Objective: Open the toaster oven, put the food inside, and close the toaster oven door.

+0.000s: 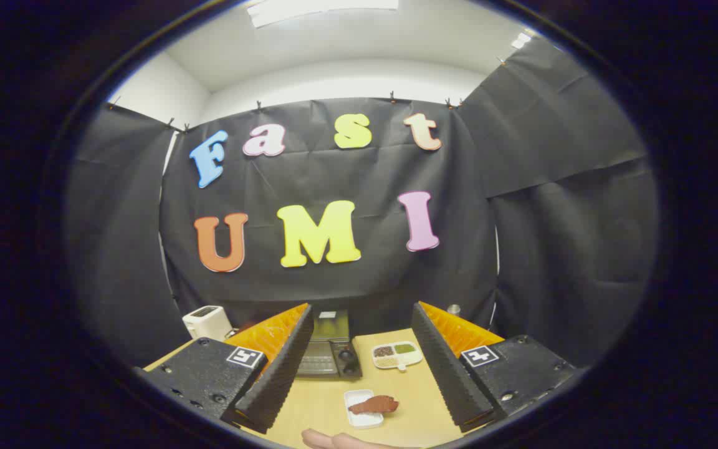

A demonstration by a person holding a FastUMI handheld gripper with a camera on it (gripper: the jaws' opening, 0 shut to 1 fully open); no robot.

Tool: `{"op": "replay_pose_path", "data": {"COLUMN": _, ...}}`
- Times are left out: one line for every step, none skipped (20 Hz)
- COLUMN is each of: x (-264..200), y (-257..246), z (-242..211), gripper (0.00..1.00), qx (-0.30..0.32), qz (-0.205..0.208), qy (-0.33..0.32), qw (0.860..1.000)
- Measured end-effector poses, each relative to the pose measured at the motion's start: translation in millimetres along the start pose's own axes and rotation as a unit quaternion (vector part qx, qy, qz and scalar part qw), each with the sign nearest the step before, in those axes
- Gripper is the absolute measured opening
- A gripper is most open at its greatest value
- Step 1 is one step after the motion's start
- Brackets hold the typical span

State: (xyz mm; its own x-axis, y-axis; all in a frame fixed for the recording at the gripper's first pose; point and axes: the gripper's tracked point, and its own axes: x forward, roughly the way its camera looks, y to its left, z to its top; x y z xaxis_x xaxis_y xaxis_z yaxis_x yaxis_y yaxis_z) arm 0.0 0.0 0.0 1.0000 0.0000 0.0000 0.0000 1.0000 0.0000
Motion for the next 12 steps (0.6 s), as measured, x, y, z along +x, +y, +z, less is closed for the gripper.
{"op": "replay_pose_path", "data": {"x": -2.2, "y": 8.2, "z": 6.5, "gripper": 1.0, "qx": -0.003, "qz": 0.0, "qy": -0.003, "qw": 1.0}}
{"op": "replay_pose_path", "data": {"x": -5.2, "y": 15.0, "z": 8.7, "gripper": 1.0, "qx": -0.009, "qz": 0.0, "qy": -0.005, "qw": 1.0}}
{"op": "replay_pose_path", "data": {"x": -7.5, "y": 20.9, "z": 9.8, "gripper": 1.0, "qx": -0.013, "qz": 0.001, "qy": -0.006, "qw": 1.0}}
{"op": "replay_pose_path", "data": {"x": -8.5, "y": 26.2, "z": 10.5, "gripper": 1.0, "qx": -0.015, "qz": 0.001, "qy": -0.007, "qw": 1.0}}
{"op": "replay_pose_path", "data": {"x": -8.0, "y": 28.6, "z": 10.3, "gripper": 1.0, "qx": -0.017, "qz": 0.001, "qy": -0.006, "qw": 1.0}}
{"op": "replay_pose_path", "data": {"x": -9.0, "y": 30.1, "z": 9.6, "gripper": 1.0, "qx": -0.017, "qz": 0.001, "qy": -0.004, "qw": 1.0}}
{"op": "replay_pose_path", "data": {"x": -9.0, "y": 31.2, "z": 10.2, "gripper": 1.0, "qx": -0.017, "qz": 0.001, "qy": -0.005, "qw": 1.0}}
{"op": "replay_pose_path", "data": {"x": -8.6, "y": 30.5, "z": 10.3, "gripper": 1.0, "qx": -0.018, "qz": 0.0, "qy": -0.003, "qw": 1.0}}
{"op": "replay_pose_path", "data": {"x": -8.0, "y": 30.3, "z": 9.2, "gripper": 1.0, "qx": -0.019, "qz": -0.002, "qy": -0.002, "qw": 1.0}}
{"op": "replay_pose_path", "data": {"x": -7.6, "y": 31.2, "z": 10.3, "gripper": 1.0, "qx": -0.019, "qz": -0.001, "qy": -0.002, "qw": 1.0}}
{"op": "replay_pose_path", "data": {"x": -6.5, "y": 31.1, "z": 9.1, "gripper": 1.0, "qx": -0.021, "qz": -0.001, "qy": 0.0, "qw": 1.0}}
{"op": "replay_pose_path", "data": {"x": -6.2, "y": 31.4, "z": 9.6, "gripper": 1.0, "qx": -0.021, "qz": -0.001, "qy": 0.0, "qw": 1.0}}
